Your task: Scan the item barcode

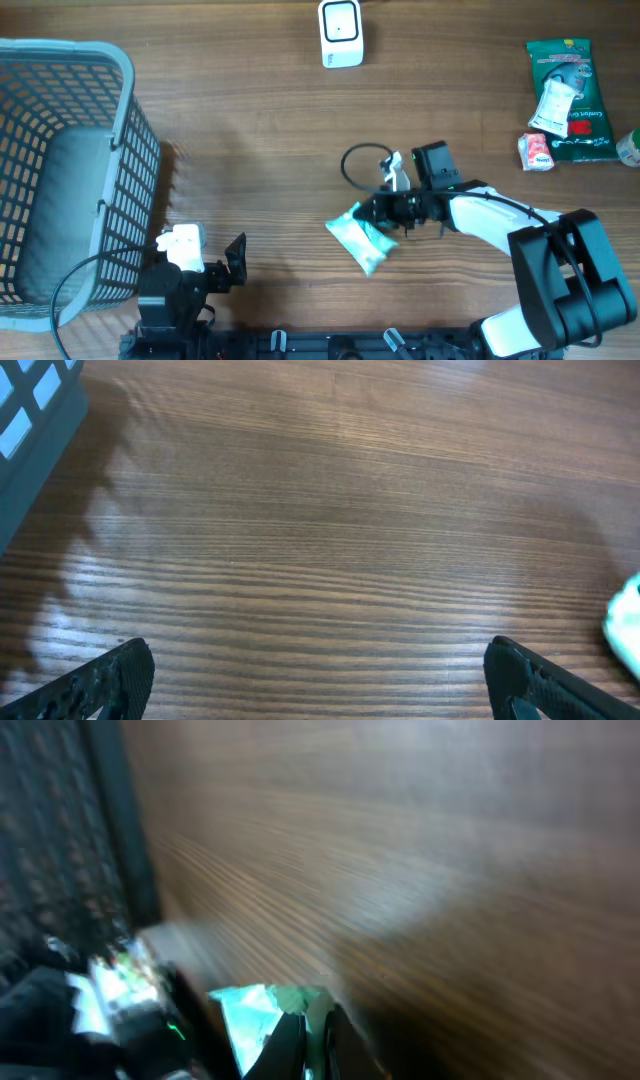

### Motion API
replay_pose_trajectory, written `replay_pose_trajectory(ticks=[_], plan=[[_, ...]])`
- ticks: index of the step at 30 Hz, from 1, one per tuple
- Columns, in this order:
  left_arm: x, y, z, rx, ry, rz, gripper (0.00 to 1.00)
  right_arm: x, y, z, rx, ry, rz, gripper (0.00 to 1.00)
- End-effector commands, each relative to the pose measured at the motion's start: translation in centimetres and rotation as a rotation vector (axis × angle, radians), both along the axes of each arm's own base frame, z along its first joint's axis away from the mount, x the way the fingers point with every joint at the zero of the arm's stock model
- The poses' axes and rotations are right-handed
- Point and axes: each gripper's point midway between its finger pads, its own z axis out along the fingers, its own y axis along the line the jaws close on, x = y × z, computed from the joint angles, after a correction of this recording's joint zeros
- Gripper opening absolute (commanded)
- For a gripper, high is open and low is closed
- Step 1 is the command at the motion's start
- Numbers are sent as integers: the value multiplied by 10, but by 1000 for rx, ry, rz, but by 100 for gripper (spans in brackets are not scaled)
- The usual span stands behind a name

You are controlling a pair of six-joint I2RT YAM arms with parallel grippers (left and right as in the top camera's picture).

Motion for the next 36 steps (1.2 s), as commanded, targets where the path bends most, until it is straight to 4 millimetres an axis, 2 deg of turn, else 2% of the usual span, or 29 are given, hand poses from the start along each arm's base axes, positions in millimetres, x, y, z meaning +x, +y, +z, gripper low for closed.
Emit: replay_pose_trajectory(ticks=[1,4,5,6,7,8,9,12,16,20,27,31,33,36], plan=[[0,0,0,-6,-3,4,100,22,6,15,112,318,-298,4],[0,0,0,-6,-3,4,100,28,1,9,102,516,-495,4],[0,0,0,-6,-4,4,100,31,0,8,97,515,-517,30],[0,0,0,-6,-3,4,100,35,-1,8,95,486,-523,60],[0,0,0,-6,-3,4,100,40,-2,9,93,434,-512,81],[0,0,0,-6,-3,4,100,45,-2,11,91,370,-493,99],[0,0,0,-6,-3,4,100,51,-2,13,88,297,-471,100],[0,0,0,-6,-4,4,100,60,-3,15,55,89,-373,100],[0,0,0,-6,-3,4,100,50,-7,4,-28,-45,-235,100],[0,0,0,-6,-3,4,100,33,-15,-22,-172,-47,-177,100],[0,0,0,-6,-3,4,100,1,15,-34,-188,-111,41,100],[0,0,0,-6,-4,4,100,-13,15,-58,-240,-43,61,99],[0,0,0,-6,-4,4,100,-19,8,-79,-286,33,26,75],[0,0,0,-6,-4,4,100,-23,15,-86,-239,57,48,16]])
